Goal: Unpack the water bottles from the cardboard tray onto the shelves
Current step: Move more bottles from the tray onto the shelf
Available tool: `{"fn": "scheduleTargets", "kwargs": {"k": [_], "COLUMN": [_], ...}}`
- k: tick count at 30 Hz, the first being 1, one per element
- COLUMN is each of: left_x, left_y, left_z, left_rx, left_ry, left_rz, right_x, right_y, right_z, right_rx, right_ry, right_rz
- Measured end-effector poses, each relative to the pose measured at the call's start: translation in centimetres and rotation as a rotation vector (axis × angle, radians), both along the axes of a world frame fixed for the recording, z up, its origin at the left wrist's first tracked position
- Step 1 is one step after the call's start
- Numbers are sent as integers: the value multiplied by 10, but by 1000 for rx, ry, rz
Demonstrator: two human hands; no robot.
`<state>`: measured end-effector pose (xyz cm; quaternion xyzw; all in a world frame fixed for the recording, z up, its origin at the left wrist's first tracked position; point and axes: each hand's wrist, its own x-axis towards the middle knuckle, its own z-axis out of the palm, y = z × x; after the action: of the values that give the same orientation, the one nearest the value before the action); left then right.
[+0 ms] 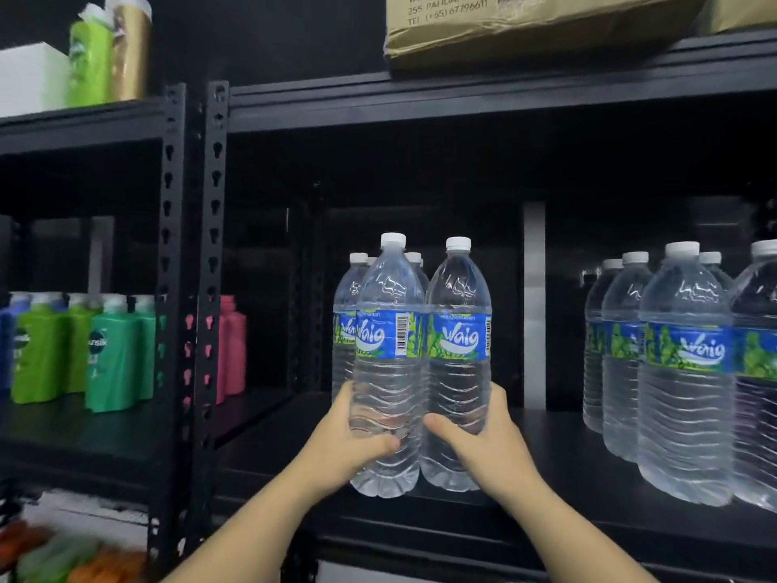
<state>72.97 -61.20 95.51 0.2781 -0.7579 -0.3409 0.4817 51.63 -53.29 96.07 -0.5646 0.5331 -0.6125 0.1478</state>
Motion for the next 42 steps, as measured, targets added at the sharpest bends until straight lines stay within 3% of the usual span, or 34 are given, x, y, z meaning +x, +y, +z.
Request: {"fn": "scheduleTargets", "kwargs": {"k": [7, 23, 42], "left_x": [-7, 19, 45], "left_y": [6, 0, -37], "left_z": [-2, 5, 5], "left_rx": [57, 63, 169], "left_ry": [90, 20, 107], "left_rz": [69, 55, 302], "right_x": [-3, 2, 43], "right_y": [2, 8, -47], "right_z": [-1, 3, 0], "right_rx": [21, 80, 114], "right_ry": [-7, 147, 187], "right_rz": [10, -31, -1]}}
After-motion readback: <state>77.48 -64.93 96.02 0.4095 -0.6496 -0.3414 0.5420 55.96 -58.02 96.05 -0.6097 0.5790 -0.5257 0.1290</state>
